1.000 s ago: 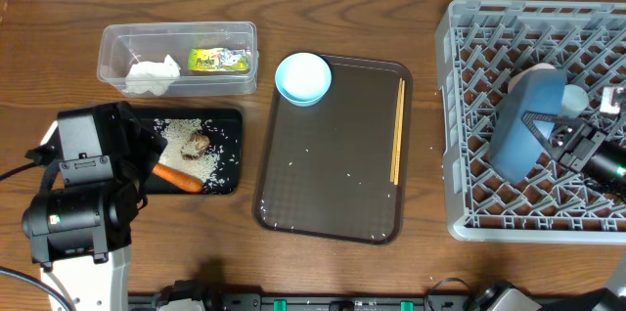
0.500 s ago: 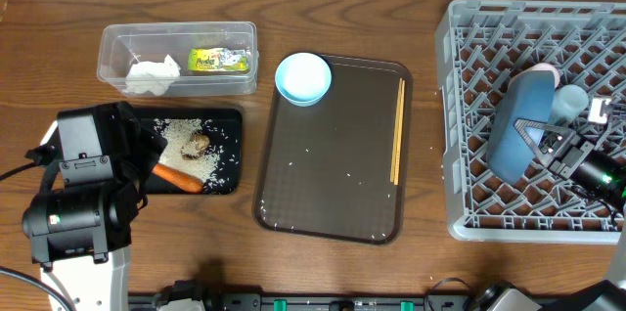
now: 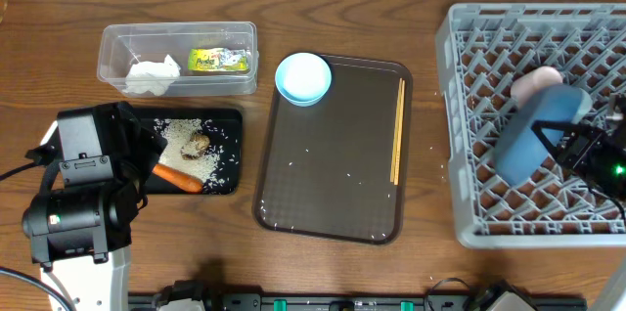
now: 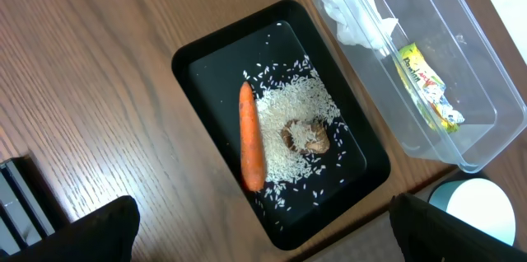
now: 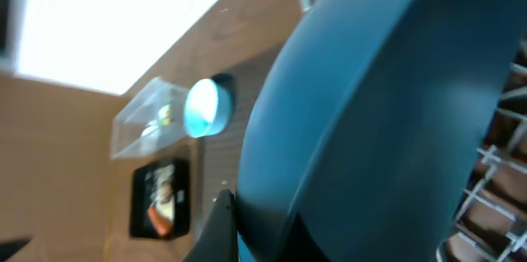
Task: Sort waste into correct bins and load items into the dishwasher rack
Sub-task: 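Lower the blue plate upright into the rack slots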
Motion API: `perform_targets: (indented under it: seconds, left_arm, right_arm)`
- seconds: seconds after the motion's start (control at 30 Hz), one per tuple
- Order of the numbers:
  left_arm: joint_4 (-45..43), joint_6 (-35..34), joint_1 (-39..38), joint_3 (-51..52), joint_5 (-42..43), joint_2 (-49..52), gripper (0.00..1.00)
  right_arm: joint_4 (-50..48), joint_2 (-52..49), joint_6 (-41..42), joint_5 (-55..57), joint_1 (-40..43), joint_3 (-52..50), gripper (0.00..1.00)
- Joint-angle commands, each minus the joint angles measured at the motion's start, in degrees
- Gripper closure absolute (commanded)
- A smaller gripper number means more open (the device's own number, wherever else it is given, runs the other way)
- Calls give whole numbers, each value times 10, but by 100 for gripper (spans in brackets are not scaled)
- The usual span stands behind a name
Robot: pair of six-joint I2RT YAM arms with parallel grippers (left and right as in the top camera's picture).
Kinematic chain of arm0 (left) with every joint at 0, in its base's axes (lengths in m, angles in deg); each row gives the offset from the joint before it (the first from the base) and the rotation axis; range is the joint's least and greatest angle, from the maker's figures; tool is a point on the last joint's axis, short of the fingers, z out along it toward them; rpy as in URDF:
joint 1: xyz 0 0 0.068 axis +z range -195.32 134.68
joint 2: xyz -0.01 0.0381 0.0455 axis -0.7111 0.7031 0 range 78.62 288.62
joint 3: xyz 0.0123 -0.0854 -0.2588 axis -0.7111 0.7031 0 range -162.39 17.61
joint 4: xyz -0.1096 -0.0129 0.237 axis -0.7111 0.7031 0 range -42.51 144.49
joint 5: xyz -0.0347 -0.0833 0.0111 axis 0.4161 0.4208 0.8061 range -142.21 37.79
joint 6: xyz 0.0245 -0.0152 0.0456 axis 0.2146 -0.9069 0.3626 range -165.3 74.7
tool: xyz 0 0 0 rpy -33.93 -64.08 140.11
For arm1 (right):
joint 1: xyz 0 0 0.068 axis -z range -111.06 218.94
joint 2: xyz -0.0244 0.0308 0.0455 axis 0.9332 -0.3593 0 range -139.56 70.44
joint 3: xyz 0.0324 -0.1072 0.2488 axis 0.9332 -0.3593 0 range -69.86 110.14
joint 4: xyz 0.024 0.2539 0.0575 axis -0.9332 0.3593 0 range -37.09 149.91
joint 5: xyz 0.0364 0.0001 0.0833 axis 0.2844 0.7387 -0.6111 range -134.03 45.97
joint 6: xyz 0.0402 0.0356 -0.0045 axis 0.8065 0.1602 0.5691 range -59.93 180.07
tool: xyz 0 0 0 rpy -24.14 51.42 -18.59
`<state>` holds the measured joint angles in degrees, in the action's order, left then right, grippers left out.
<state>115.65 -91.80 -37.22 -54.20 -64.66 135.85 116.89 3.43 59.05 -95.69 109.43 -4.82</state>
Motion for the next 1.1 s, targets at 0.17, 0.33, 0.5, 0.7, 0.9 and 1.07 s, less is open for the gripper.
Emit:
perform_targets:
  seconds: [0.17, 0.33, 0.5, 0.7, 0.9, 1.07]
  left_arm:
    - [2, -1, 2, -2, -11, 0, 2]
    - [2, -1, 2, -2, -11, 0, 2]
    - [2, -1, 2, -2, -11, 0, 2]
    - [2, -1, 2, -2, -11, 0, 2]
    - [2, -1, 2, -2, -11, 0, 2]
    - [2, -1, 2, -2, -11, 0, 2]
  right_arm:
    - [16, 13, 68, 259, 6, 2, 92]
    - [15, 13, 68, 259, 6, 2, 91]
    - [16, 13, 68, 260, 6, 2, 91]
    - [40, 13, 68, 259, 6, 2, 80]
    - [70, 20, 68, 250, 6, 3, 33]
    - [79, 49, 71, 248, 6, 5, 30]
